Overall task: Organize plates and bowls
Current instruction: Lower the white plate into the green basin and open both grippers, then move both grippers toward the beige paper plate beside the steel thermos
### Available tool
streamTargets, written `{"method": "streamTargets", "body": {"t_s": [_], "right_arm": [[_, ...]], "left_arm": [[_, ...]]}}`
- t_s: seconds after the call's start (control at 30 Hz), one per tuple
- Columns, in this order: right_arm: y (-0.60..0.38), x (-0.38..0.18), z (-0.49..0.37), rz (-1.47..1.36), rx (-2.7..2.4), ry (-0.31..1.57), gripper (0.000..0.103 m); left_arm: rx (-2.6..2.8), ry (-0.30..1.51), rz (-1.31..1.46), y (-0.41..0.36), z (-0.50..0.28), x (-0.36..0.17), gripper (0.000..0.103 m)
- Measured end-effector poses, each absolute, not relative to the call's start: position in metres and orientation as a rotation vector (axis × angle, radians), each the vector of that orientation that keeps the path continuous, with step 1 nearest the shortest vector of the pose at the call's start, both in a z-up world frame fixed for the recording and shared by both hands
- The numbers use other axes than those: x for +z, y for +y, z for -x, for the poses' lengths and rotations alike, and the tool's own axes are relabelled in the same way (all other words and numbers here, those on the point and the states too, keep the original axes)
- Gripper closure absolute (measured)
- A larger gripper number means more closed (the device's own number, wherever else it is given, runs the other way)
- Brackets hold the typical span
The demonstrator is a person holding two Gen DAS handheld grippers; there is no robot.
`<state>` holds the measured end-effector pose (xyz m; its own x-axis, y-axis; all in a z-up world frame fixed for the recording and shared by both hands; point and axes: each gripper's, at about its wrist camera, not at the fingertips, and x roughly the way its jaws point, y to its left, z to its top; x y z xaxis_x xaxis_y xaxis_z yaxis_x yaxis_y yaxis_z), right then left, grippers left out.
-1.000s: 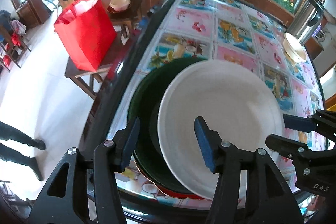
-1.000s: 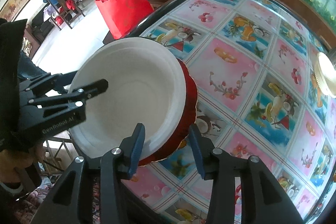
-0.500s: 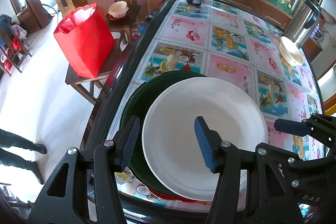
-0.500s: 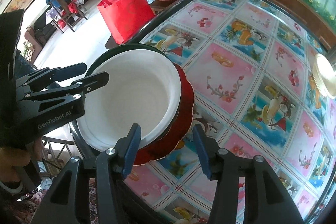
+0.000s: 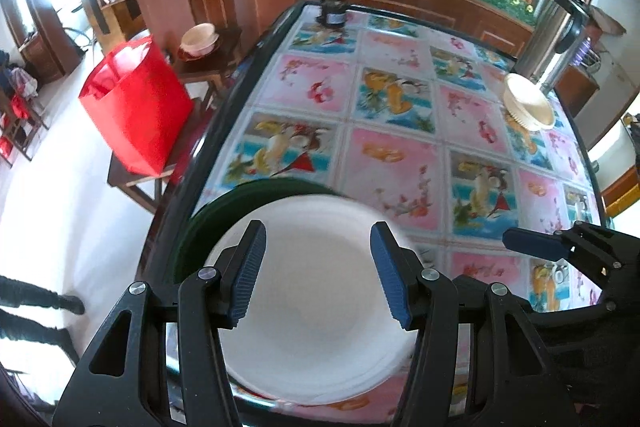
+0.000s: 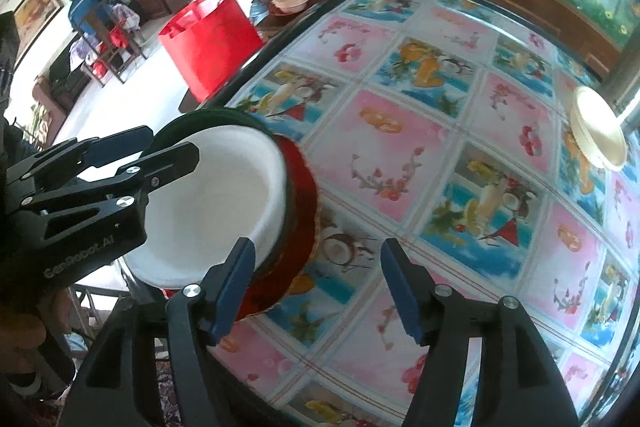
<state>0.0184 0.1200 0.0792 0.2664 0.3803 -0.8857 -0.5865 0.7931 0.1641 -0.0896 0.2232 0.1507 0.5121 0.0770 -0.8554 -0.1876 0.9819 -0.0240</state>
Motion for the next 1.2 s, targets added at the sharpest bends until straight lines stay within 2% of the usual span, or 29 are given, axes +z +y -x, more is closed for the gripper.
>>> {"method": "streamTargets", "body": {"t_s": [0.37, 0.77, 1.2], "right_arm": [[0.052, 0.08, -0.059, 0.13, 0.541, 1.135, 0.034], [-0.039, 0.062, -0.106, 0.05, 0.422, 1.165, 0.03], [-0.118, 0.038, -0.162, 0.007, 0.332, 1.19, 0.03]], "left_arm": [[0.065, 1.026, 0.071, 0.155, 0.046, 0.153, 0.048], [-0.025, 1.067, 0.049, 0.058, -0.017, 0.131, 0.048], [-0.043, 1.085, 0.014, -0.012, -0.085, 0.105, 0.048]]}}
